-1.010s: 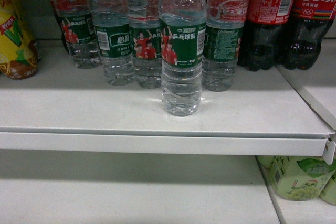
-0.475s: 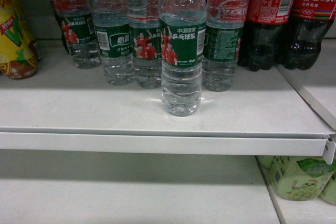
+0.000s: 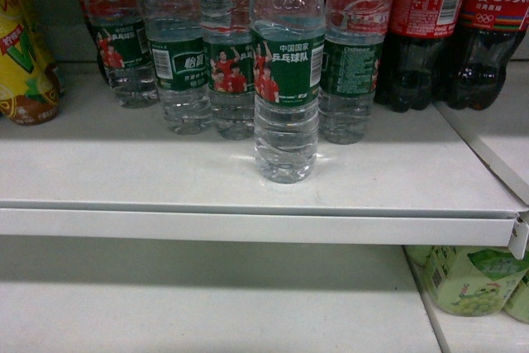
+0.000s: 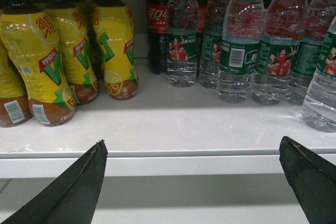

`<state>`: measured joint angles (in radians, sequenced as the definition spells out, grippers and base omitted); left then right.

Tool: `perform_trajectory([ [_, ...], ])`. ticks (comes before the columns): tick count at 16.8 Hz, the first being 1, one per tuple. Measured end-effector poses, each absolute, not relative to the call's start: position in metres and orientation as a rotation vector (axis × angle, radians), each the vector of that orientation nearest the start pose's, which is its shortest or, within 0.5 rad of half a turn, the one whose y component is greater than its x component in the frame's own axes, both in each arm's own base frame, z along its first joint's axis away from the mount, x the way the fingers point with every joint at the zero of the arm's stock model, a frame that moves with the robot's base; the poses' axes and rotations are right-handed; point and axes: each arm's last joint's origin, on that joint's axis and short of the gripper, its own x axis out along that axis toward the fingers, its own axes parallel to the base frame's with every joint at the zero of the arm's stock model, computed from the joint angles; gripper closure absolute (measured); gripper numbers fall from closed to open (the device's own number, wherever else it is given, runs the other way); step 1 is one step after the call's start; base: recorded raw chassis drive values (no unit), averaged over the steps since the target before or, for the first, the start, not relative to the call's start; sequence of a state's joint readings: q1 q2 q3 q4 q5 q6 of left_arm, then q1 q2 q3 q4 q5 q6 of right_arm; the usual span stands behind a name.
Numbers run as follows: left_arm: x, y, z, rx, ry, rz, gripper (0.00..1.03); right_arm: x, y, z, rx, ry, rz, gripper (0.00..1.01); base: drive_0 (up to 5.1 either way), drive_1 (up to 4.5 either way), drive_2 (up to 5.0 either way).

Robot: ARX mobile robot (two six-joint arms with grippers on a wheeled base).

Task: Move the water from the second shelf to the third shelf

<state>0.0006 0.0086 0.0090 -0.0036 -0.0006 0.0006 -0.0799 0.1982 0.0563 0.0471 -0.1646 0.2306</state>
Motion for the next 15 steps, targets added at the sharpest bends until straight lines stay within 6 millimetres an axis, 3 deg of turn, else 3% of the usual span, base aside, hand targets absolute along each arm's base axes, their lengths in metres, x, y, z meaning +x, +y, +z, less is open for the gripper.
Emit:
perform_trajectory([
  [2,0.098,0.000,0.166,0.001,0.003,0.001,0.05,0.126,-0.005,0.201,0.246,0.014,0.097,0.03,0.0,0.00,0.0],
  [5,0.098,0.000,0.166,0.001,0.003,0.001,0.05,0.176,0.020,0.225,0.172,0.001,0.219,0.03,0.0,0.00,0.0],
  [7,0.098,0.000,0.166,0.001,0.003,0.001,0.05,0.210,0.055,0.216,0.098,0.120,0.338,0.03,0.0,0.00,0.0],
  [9,0.098,0.000,0.166,0.001,0.003,0.001,0.05,0.223,0.092,0.188,0.004,0.261,0.466,0.03,0.0,0.00,0.0],
  [11,0.098,0.000,0.166,0.001,0.003,0.001,0.05,0.234,0.123,0.176,-0.041,0.305,0.558,0.03,0.0,0.00,0.0],
  [15,0.098,0.000,0.166,0.001,0.003,0.001,0.05,0.254,0.151,0.176,-0.034,0.343,0.603,0.03,0.0,0.00,0.0],
])
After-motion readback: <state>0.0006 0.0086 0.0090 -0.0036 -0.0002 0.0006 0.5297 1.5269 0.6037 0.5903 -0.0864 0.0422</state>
